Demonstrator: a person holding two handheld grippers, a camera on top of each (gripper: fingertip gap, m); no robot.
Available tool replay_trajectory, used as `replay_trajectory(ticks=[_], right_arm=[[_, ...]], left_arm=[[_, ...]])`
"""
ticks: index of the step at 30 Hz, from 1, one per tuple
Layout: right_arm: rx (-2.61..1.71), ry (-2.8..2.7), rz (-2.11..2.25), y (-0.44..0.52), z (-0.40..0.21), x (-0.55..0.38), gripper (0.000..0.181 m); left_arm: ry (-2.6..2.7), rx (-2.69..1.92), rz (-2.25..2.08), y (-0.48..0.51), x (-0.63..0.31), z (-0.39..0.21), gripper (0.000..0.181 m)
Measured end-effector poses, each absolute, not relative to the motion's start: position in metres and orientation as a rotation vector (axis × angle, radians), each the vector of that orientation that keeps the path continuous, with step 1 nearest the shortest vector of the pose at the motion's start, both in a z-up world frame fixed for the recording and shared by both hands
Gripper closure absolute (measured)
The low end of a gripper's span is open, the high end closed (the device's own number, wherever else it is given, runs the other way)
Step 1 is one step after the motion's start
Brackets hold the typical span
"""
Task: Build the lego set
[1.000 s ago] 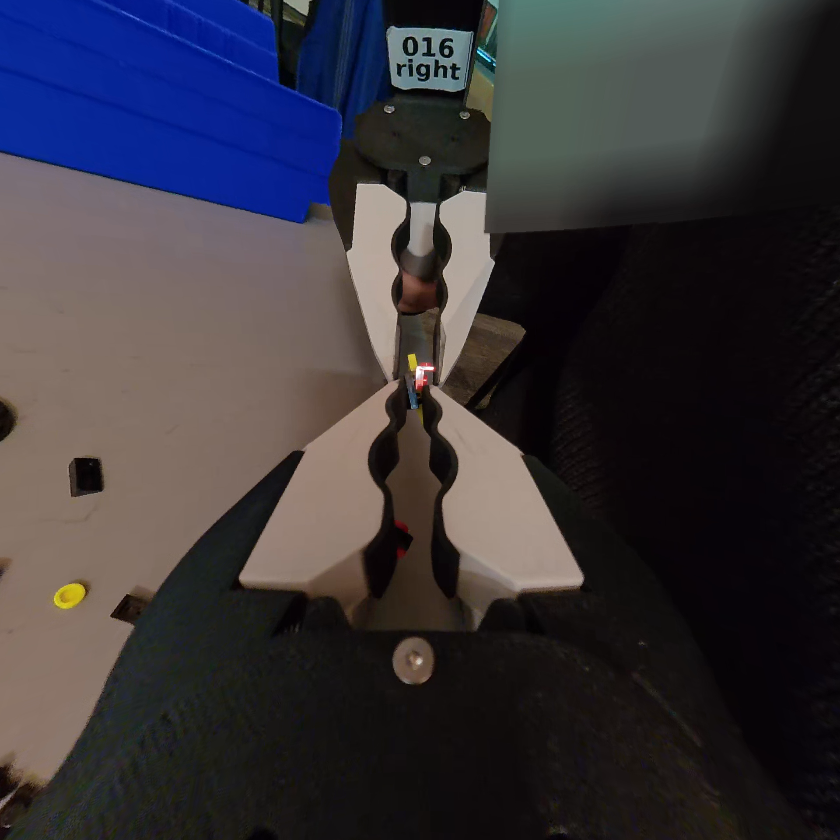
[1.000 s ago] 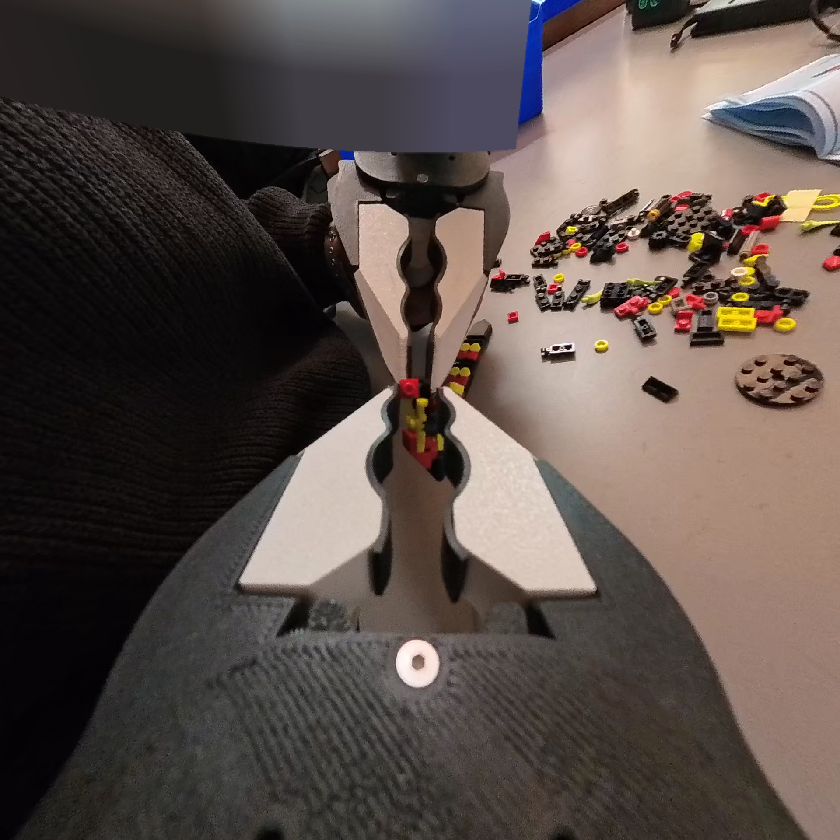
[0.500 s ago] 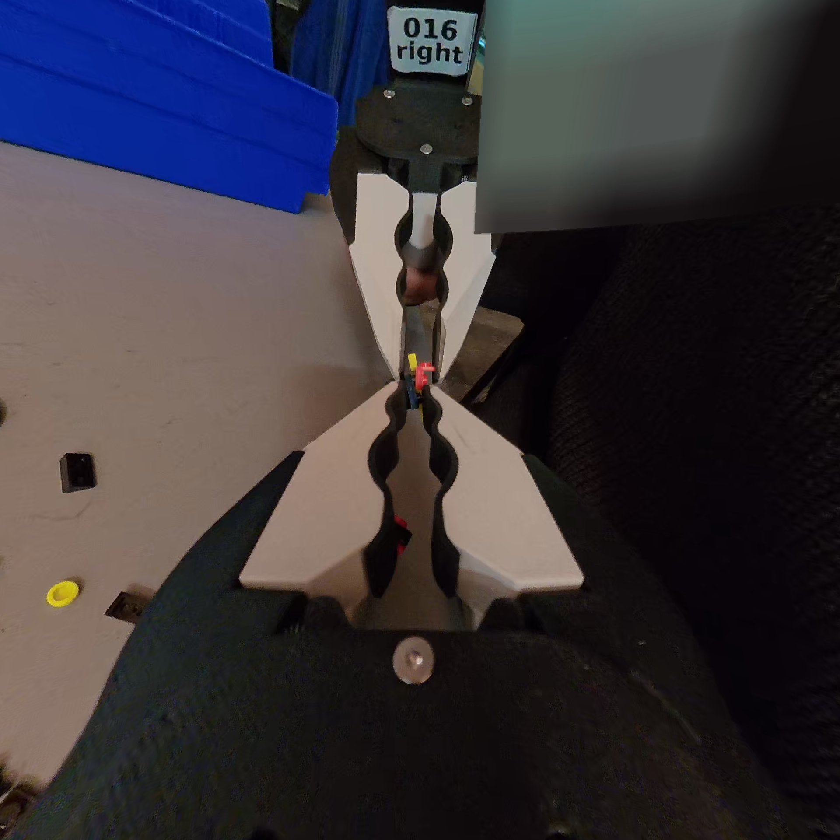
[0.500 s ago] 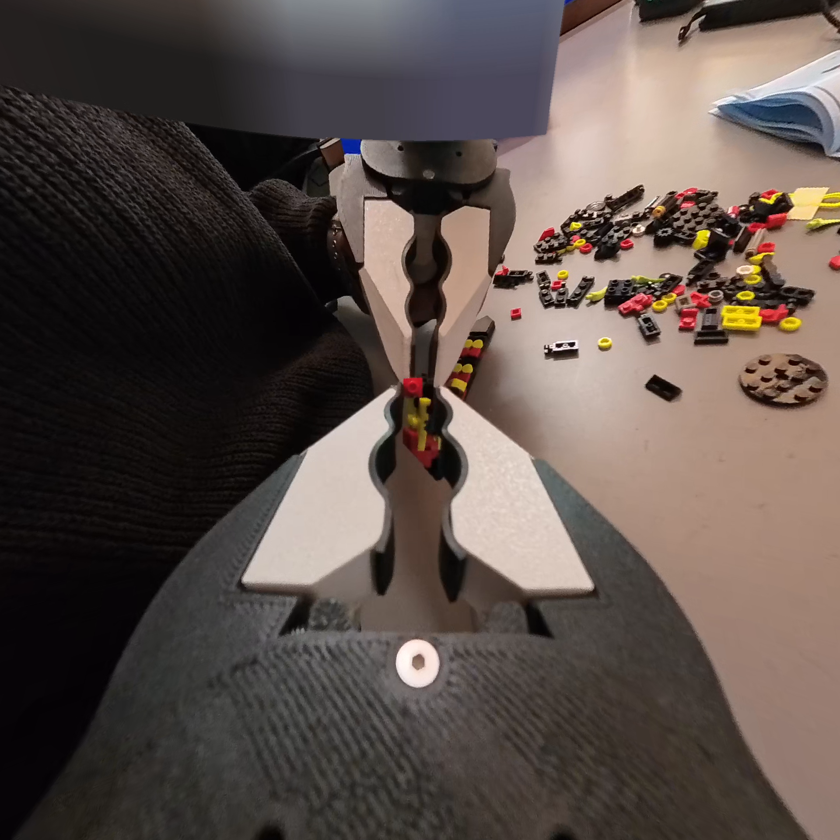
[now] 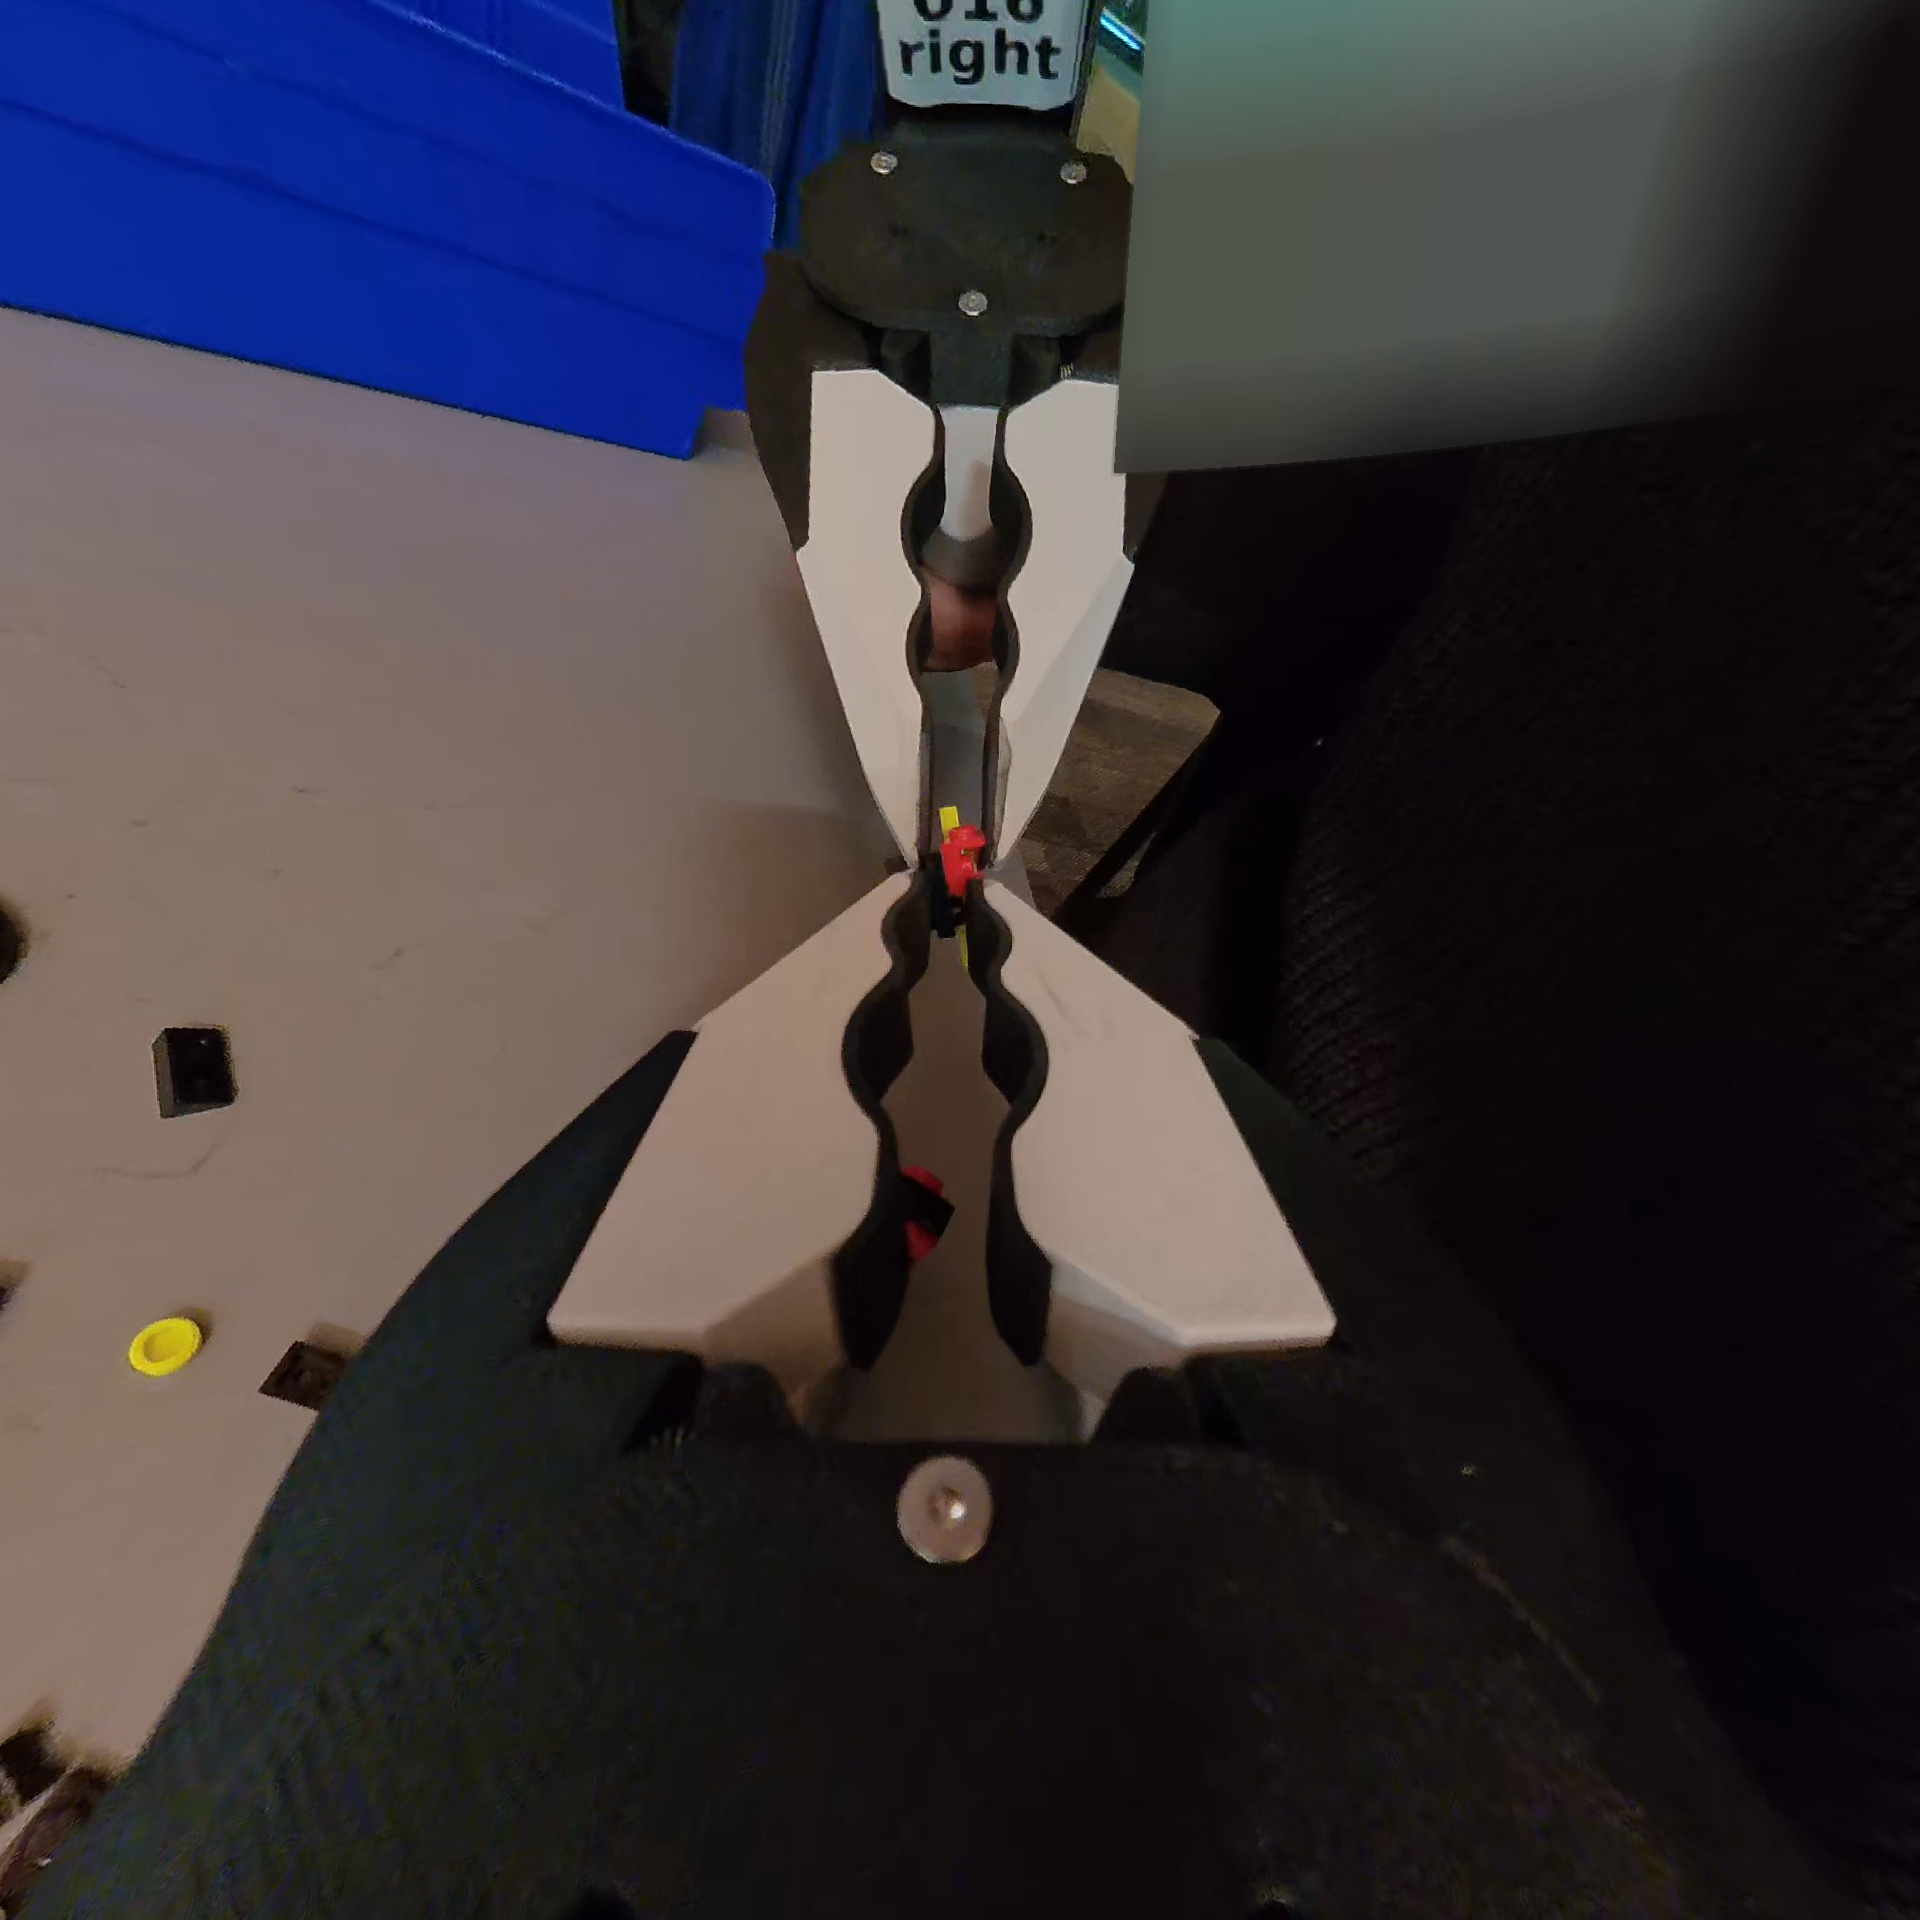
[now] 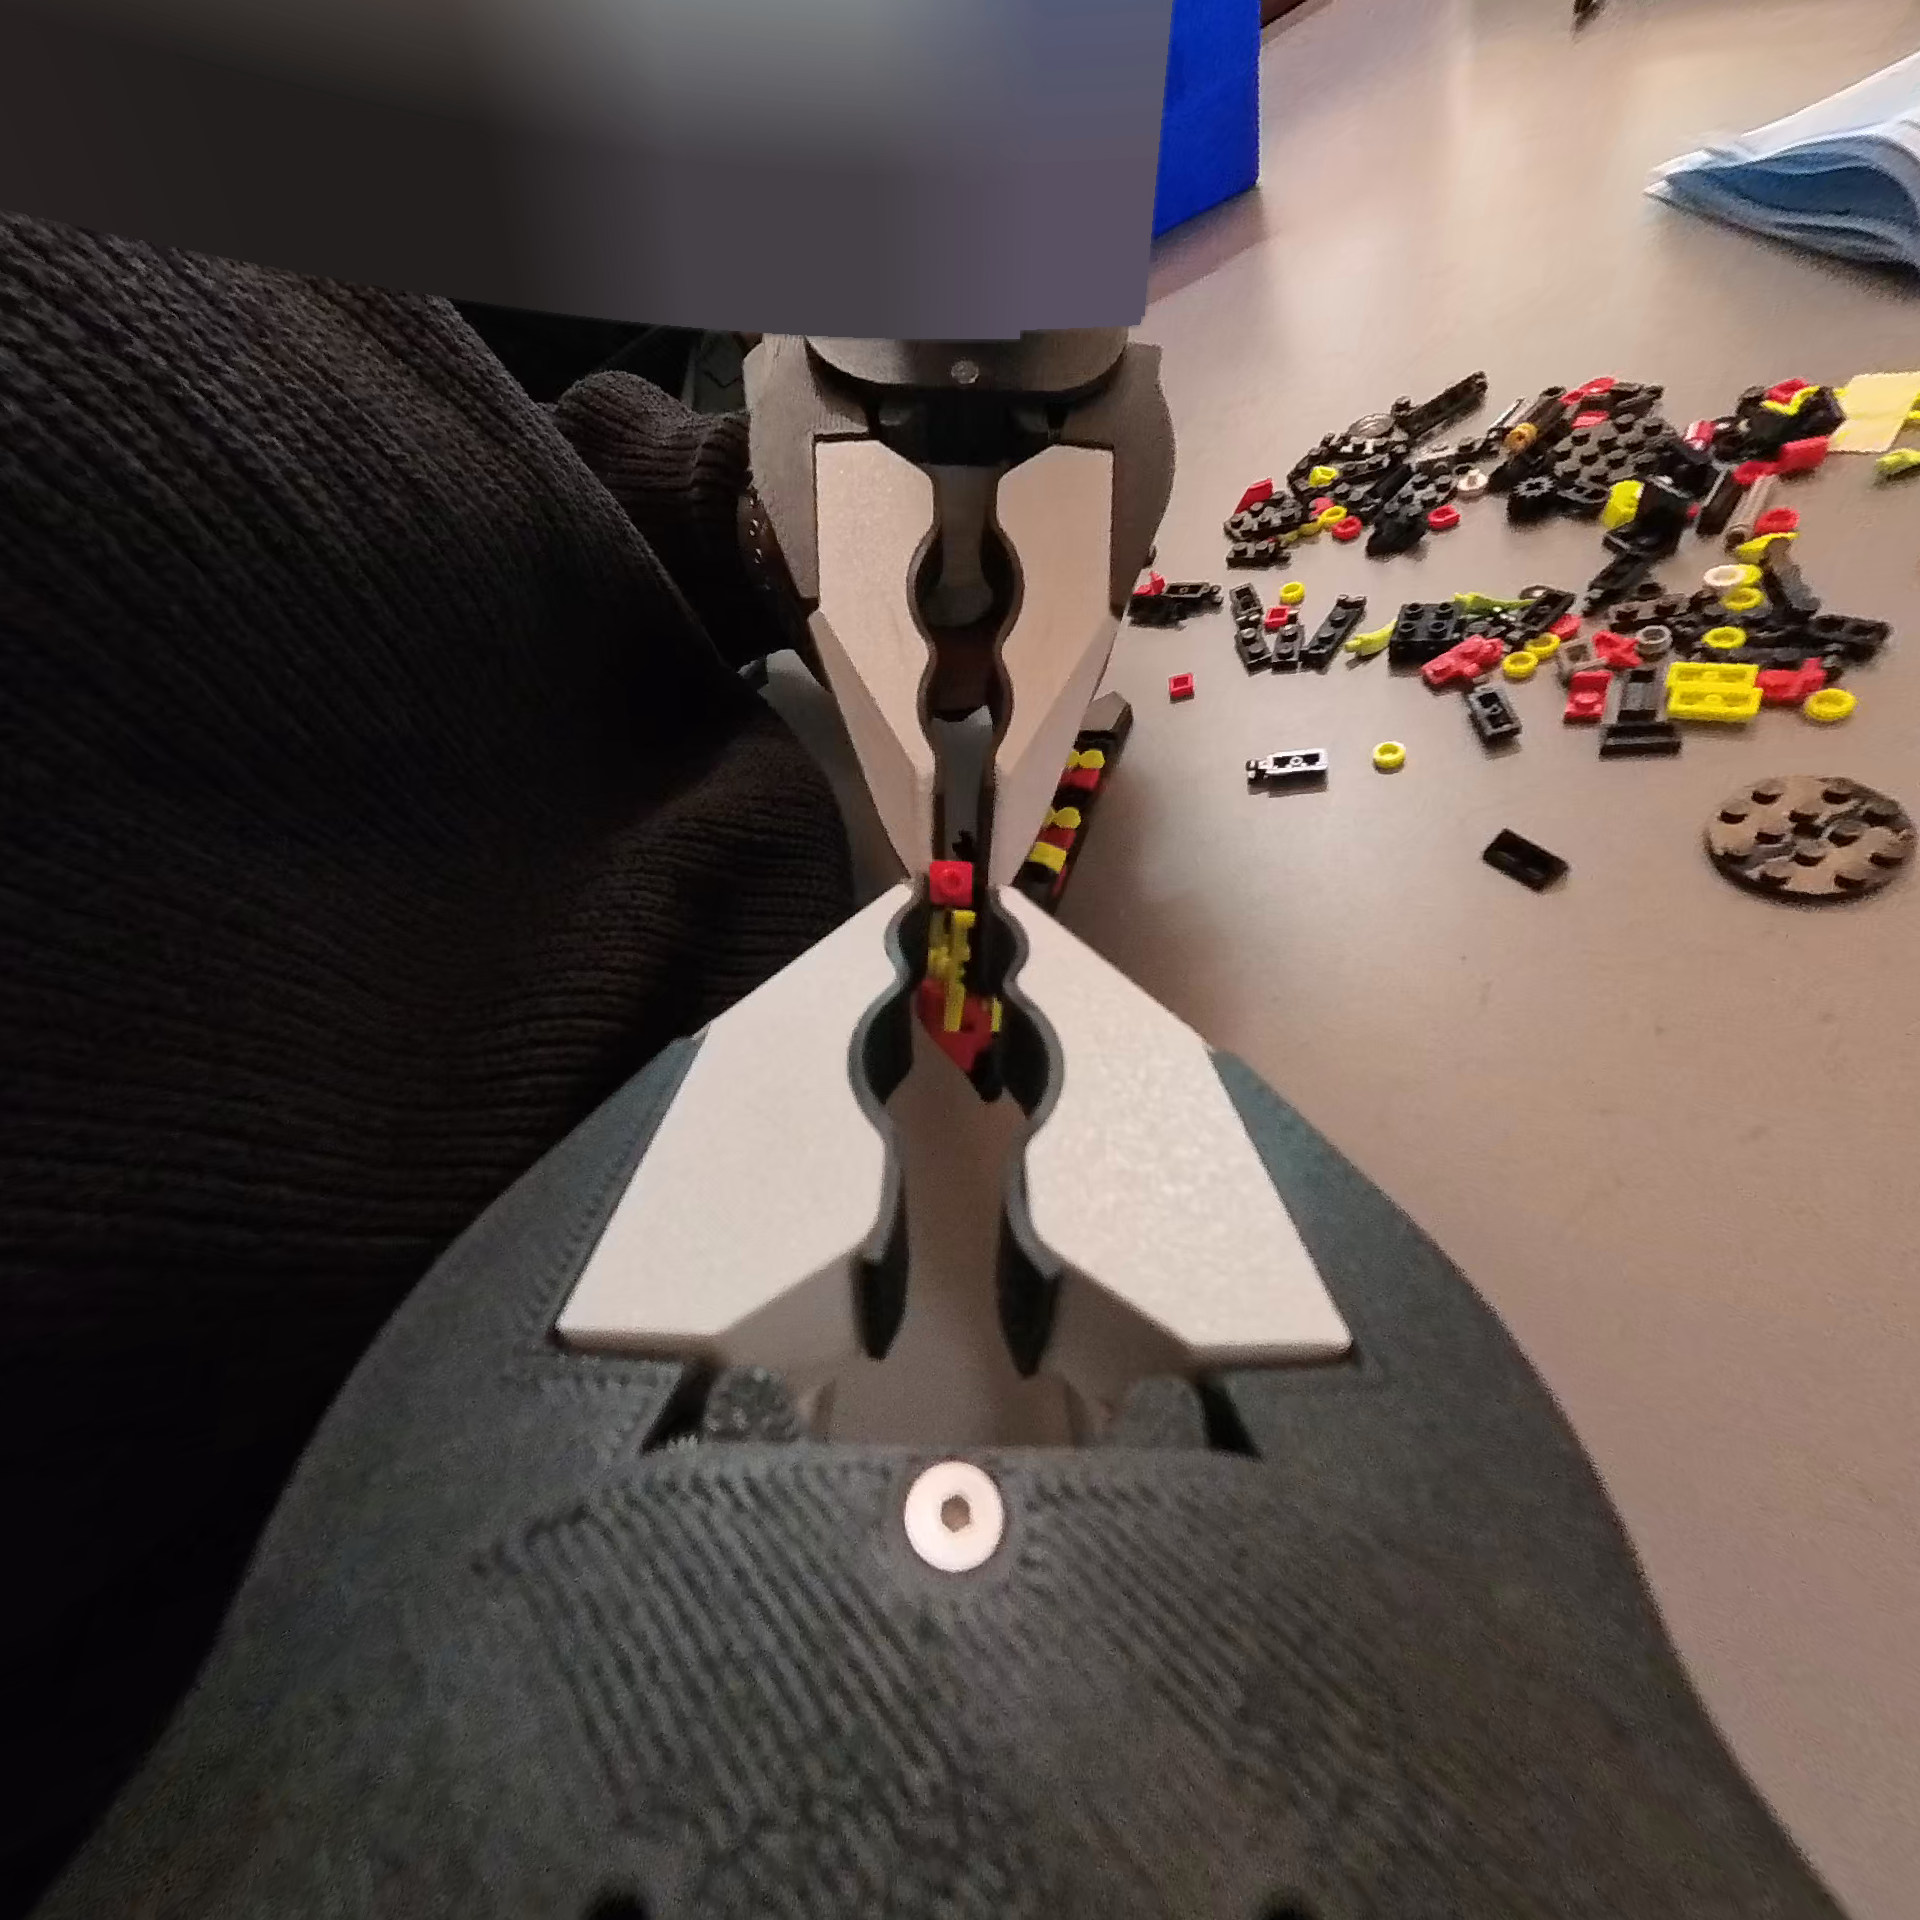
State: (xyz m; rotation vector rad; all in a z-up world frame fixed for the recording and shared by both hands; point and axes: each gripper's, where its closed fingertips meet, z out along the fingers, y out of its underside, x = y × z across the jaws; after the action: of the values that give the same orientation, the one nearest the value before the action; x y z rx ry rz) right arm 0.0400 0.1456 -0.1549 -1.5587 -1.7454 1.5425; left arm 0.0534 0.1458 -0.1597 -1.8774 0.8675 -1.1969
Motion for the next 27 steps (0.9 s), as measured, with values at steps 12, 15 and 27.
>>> replay_trajectory(ticks=[12, 15, 27], right_arm=[[-1.807, -1.543, 1.498, 0.18, -0.172, 0.038, 0.173], [-1.977, -1.497, 1.447, 0.19, -0.193, 0.04, 0.172], [-2.191, -1.337, 1.344, 0.216, -0.216, 0.047, 0.167]], left_arm=[[0.641, -2.011, -1.124, 0.172, 0.038, -0.172, 0.157], [0.589, -2.034, -1.117, 0.177, 0.031, -0.175, 0.156], [0.566, -2.106, -1.121, 0.177, 0.032, -0.186, 0.157]])
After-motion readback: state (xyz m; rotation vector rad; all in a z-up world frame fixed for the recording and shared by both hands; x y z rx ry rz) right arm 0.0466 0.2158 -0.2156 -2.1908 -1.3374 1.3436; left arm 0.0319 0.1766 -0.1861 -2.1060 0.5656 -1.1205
